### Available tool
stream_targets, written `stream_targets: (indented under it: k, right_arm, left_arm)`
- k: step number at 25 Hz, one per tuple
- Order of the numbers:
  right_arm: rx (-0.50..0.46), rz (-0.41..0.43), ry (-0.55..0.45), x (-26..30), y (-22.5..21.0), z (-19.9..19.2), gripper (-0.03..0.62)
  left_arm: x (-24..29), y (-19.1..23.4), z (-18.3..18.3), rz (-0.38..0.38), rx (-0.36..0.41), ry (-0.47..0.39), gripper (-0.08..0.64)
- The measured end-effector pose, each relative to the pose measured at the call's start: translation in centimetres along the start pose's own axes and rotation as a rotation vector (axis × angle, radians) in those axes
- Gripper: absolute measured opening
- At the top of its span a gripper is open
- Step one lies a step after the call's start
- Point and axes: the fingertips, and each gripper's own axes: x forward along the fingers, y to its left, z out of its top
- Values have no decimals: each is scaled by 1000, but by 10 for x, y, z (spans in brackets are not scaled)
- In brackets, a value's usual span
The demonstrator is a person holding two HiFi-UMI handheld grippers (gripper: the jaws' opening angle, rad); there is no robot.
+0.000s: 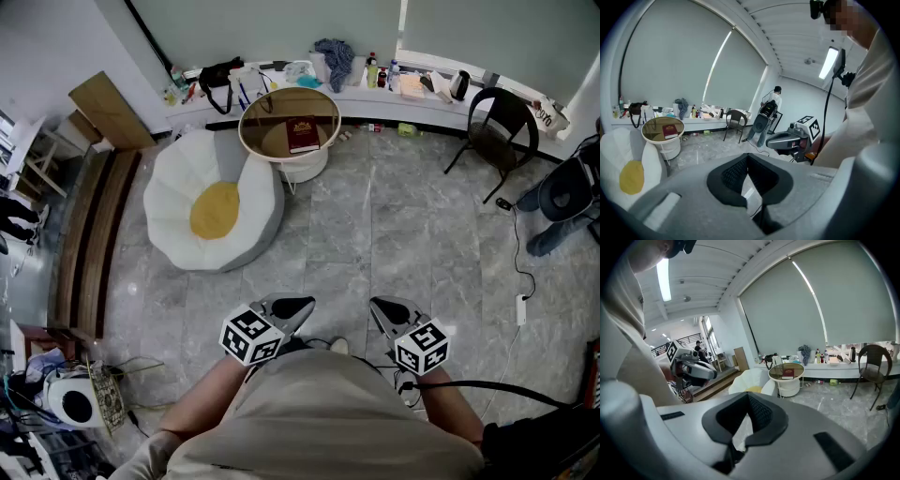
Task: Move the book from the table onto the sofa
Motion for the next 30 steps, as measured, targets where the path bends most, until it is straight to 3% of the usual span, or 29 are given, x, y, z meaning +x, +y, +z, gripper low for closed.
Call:
stream_targets:
  k: [6,12,16,21,24,30]
  right_arm:
    - [-13,18,20,22,-13,6,12]
    - [18,-15,36,77,-35,23,12]
    - [108,-49,56,127,-55,40,14]
    - [131,-96,75,208,-72,87,22]
    - [137,-129,56,261,-90,123,70]
    - [125,-136,91,337,-121,165,109]
  left_arm:
    - [4,26,10,22,-19,-10,8]
    - [8,92,21,0,-38,-28,9]
    - [17,155,46,-58,-33,-55,9]
    - [10,247,90,-106,-20,-76,9]
    - [5,305,104,-131,-8,-52,16]
    - [5,401,117,-99,-72,-40,100]
